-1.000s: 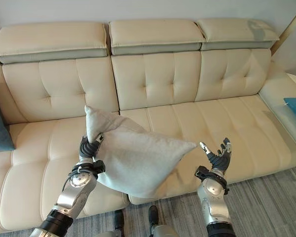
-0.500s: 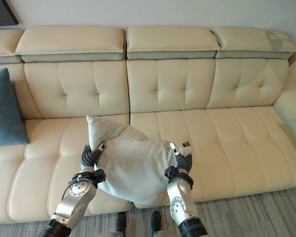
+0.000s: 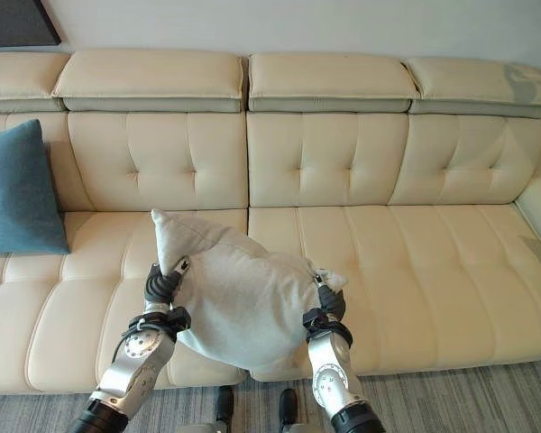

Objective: Pick up all the scattered cushions and arrange them neatly on the sofa.

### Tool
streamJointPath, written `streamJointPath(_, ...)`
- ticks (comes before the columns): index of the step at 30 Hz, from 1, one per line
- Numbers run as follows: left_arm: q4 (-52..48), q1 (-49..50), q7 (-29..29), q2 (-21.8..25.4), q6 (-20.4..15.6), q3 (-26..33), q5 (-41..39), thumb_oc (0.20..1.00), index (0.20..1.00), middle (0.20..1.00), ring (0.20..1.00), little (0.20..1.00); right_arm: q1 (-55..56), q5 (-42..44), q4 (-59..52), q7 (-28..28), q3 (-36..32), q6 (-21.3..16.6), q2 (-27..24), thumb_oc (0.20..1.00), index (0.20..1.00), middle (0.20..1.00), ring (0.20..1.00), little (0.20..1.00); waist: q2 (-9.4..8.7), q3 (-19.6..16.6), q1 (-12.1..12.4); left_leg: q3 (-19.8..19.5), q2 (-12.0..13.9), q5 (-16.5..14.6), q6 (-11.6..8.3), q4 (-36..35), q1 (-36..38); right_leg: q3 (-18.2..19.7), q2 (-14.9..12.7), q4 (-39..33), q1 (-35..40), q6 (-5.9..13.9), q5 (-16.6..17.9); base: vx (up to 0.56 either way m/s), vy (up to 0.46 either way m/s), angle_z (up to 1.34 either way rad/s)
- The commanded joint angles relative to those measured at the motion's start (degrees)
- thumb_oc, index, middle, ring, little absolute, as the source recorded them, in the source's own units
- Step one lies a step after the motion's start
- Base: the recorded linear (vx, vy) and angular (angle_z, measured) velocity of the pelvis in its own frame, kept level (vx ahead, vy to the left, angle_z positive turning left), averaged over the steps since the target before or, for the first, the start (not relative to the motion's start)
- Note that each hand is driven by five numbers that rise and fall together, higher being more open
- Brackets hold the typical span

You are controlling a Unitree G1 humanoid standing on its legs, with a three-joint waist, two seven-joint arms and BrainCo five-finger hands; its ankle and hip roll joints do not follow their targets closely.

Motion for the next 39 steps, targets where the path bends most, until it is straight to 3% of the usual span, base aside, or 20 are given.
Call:
streamJointPath(1, -6.2, -12.5, -1.4, -3.6, -6.8, -6.7, 2.8, 0.200, 0.200, 0.200, 0.200, 0.200, -12.3, -6.6, -9.4, 2.2, 6.5, -2.2, 5.9, 0.200, 0.200, 0.200, 0.200, 0.200, -2.31, -0.3, 0.6, 1.5, 0.9, -9.1, -1.52, -0.2, 5.2, -1.1, -3.2, 0.0, 4.7, 4.73, -8.4, 0.00, 0.000, 0.00)
streamJointPath(9, -6.4, -19.2, 6.2, -4.4, -8.7, -5.8, 5.0, 0.200, 0.200, 0.200, 0.200, 0.200, -21.9, -15.0, -12.6, -3.9, 8.6, -1.1, 4.7, 0.200, 0.200, 0.200, 0.200, 0.200, -3.61, -0.5, 1.1, 1.4, 1.1, -8.9, -1.63, -0.2, 4.7, -1.0, -3.0, 0.0, 4.1, 4.69, -8.4, 0.01, -0.003, 0.00)
streamJointPath(17, 4.8, -34.4, 11.3, -1.5, -10.1, -5.4, 6.0, 0.200, 0.200, 0.200, 0.200, 0.200, -38.8, -18.2, 0.4, -7.2, 8.0, 1.6, -1.8, 0.200, 0.200, 0.200, 0.200, 0.200, -4.65, 1.2, 1.3, 0.9, 1.2, -7.0, -2.34, -0.2, -0.4, -1.2, -2.6, 0.0, -0.7, 4.71, -6.9, -0.05, -0.008, 0.04)
streamJointPath(18, 10.0, -39.9, 12.3, -0.5, -10.3, -5.6, 5.0, 0.200, 0.200, 0.200, 0.200, 0.200, -44.6, -19.4, 6.0, -8.6, 7.7, 3.0, -4.2, 0.200, 0.200, 0.200, 0.200, 0.200, -4.57, 2.7, 1.2, 0.4, 1.0, -5.9, -2.41, -0.2, -2.8, -1.4, -2.6, 0.0, -3.0, 4.73, -6.0, -0.05, 0.016, 0.02)
streamJointPath(23, 16.5, -45.5, 12.5, -0.4, -10.1, -6.4, 4.3, 0.200, 0.200, 0.200, 0.200, 0.200, -50.3, -20.4, 11.9, -9.4, 7.3, 3.3, -5.1, 0.200, 0.200, 0.200, 0.200, 0.200, -4.30, 4.8, 1.1, -0.2, 0.7, -4.5, -2.51, -0.2, -6.3, -1.5, -2.8, 0.0, -6.2, 4.76, -4.8, -0.03, 0.014, 0.05)
streamJointPath(27, 27.9, -50.8, 12.6, -2.1, -9.5, -7.1, 3.0, 0.200, 0.200, 0.200, 0.200, 0.200, -55.9, -21.0, 21.1, -10.6, 7.4, 3.7, -4.6, 0.200, 0.200, 0.200, 0.200, 0.200, -3.75, 6.3, 0.8, -0.3, 0.7, -3.0, -3.17, -0.2, -10.7, -1.6, -3.2, 0.0, -10.7, 5.05, -3.2, -0.03, 0.019, 0.02)
streamJointPath(34, 38.2, -53.8, 11.4, -3.1, -8.0, -7.3, 1.8, 0.200, 0.200, 0.200, 0.200, 0.200, -60.1, -25.4, 31.1, -11.7, 7.5, 6.0, -4.5, 0.200, 0.200, 0.200, 0.200, 0.200, -3.56, 8.0, 0.6, 0.0, 0.8, -2.1, -3.42, -0.2, -13.5, -1.2, -3.3, 0.0, -13.6, 5.38, -2.4, -0.01, 0.014, 0.03)
streamJointPath(35, 43.3, -55.3, 10.0, -3.5, -6.4, -8.0, 1.1, 0.931, 0.931, 0.931, 0.931, 0.931, -62.4, -27.4, 37.6, -10.8, 8.7, 8.7, -5.4, 1.000, 1.000, 1.000, 1.000, 1.000, -3.68, 8.4, 0.4, 0.1, 0.8, -1.9, -3.53, -0.2, -13.6, -1.1, -3.3, 0.0, -13.8, 5.36, -2.4, 0.00, 0.000, 0.00)
streamJointPath(36, 45.1, -56.2, 9.8, -3.3, -6.0, -8.0, 0.5, 1.000, 1.000, 1.000, 1.000, 1.000, -63.3, -27.8, 40.0, -10.5, 9.0, 9.7, -5.7, 1.000, 1.000, 1.000, 1.000, 1.000, -3.70, 8.4, 0.4, 0.2, 0.8, -1.9, -3.56, -0.2, -13.5, -1.1, -3.3, 0.0, -13.7, 5.38, -2.4, 0.00, 0.000, 0.00)
streamJointPath(39, 52.4, -61.5, 4.6, -1.1, -5.3, -6.2, -9.3, 1.000, 1.000, 1.000, 1.000, 1.000, -68.7, -29.8, 49.5, -7.4, 11.1, 14.4, -10.3, 1.000, 1.000, 1.000, 1.000, 1.000, -3.56, 8.8, 0.5, 0.1, 0.9, -1.9, -3.63, -0.2, -13.1, -1.1, -3.3, 0.0, -13.5, 5.54, -2.2, 0.00, 0.000, 0.00)
